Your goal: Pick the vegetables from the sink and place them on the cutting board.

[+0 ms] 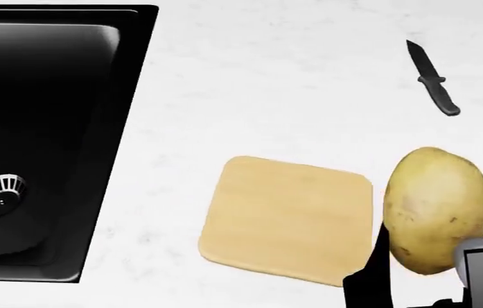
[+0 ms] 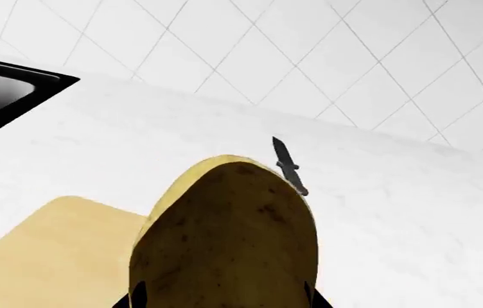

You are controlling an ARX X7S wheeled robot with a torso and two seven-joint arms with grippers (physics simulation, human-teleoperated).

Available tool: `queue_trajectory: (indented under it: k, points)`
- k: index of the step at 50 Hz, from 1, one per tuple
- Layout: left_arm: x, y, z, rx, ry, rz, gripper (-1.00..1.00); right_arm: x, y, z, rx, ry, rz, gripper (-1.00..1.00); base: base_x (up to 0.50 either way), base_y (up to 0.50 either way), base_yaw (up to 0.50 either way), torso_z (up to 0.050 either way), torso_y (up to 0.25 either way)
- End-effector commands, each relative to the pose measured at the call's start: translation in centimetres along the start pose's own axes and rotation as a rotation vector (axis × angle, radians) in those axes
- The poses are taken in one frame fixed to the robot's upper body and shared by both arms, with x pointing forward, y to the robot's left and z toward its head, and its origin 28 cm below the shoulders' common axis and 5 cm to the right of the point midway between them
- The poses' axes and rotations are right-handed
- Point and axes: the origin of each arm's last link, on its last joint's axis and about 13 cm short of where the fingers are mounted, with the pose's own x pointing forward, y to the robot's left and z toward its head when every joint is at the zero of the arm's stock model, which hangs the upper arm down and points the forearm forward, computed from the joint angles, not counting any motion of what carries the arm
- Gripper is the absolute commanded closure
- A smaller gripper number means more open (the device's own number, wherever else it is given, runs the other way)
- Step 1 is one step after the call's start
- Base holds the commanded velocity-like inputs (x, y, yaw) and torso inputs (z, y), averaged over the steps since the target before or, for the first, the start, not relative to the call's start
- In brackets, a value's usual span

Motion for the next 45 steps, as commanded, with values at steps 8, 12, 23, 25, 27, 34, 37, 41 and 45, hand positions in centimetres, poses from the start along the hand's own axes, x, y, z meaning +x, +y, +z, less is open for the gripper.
queue_trajectory:
  k: [8,12,23,25,27,34,37,41,45]
  points:
    - [0.1,-0.1,0.3,-0.057,-0.030,-0.022,1.00,0.3,0.1,0.0,-0.026,-0.025,0.028,1.00,0.00,-0.36,0.00,0.000,0.000]
    - [0.1,0.0,0.4,-0.055,-0.034,-0.021,1.00,0.4,0.0,0.0,-0.013,-0.026,0.012,1.00,0.00,0.00,0.00,0.000,0.000]
    - [0.0,-0.3,0.5,-0.064,-0.028,-0.041,1.00,4.5,0.0,4.6,-0.003,0.152,0.294,1.00,0.00,0.00,0.00,0.000,0.000]
    - [0.0,-0.3,0.3,-0.067,-0.025,-0.043,1.00,4.8,-0.6,6.5,-0.039,0.163,0.291,1.00,0.00,0.00,0.00,0.000,0.000]
    - [-0.1,-0.1,0.1,-0.069,-0.023,-0.044,1.00,5.2,-1.0,8.4,-0.008,0.180,0.322,1.00,0.00,0.00,0.00,0.008,0.000]
    - [0.2,-0.2,-0.1,-0.065,-0.020,-0.039,1.00,8.2,-2.9,12.3,0.054,0.409,0.511,1.00,0.00,0.00,0.00,0.000,0.000]
    - [0.2,-0.2,0.0,-0.066,-0.023,-0.037,1.00,9.4,-2.9,12.9,0.035,0.467,0.522,1.00,0.00,0.00,0.00,0.000,0.000]
    - [0.3,-0.2,-0.5,-0.064,-0.011,-0.035,1.00,10.8,-2.7,12.8,0.049,0.584,0.587,1.00,0.00,0.00,0.00,0.000,0.000]
    - [0.3,-0.2,-0.1,-0.062,-0.015,-0.032,1.00,12.5,-2.4,13.0,0.059,0.633,0.598,1.00,0.00,0.00,0.00,0.000,0.000]
